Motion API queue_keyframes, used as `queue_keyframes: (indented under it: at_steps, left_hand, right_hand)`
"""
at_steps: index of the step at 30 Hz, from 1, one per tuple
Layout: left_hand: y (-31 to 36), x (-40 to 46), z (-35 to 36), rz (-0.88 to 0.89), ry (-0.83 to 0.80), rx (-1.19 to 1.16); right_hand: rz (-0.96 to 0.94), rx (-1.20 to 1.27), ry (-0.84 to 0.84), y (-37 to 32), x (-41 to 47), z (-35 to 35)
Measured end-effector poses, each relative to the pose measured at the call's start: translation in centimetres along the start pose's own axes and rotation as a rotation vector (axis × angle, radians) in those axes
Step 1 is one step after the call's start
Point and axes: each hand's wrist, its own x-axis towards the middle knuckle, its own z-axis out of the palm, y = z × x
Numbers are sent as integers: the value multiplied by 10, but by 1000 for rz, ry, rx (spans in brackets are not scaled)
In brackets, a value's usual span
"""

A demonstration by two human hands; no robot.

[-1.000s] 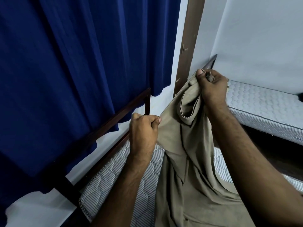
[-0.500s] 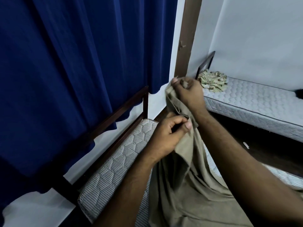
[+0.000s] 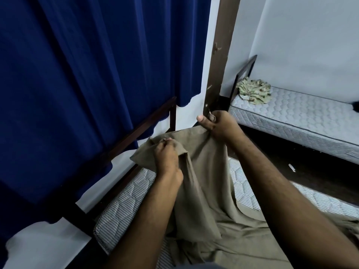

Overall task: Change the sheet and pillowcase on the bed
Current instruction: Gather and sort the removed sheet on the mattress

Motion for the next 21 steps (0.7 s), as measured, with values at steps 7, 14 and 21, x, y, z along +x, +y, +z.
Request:
queue_keyframes:
  at_steps: [7, 14, 21]
  left_hand:
    - [-10, -1, 3, -107, 19, -29]
    - [-12, -19, 11, -106, -223, 15]
    - [0, -13, 9, -121, -274, -165]
  right_hand:
    - [67, 370, 402, 13, 13, 2]
    - [-57, 334, -198, -6, -10, 30]
    - [-89, 763, -405, -5, -32, 22]
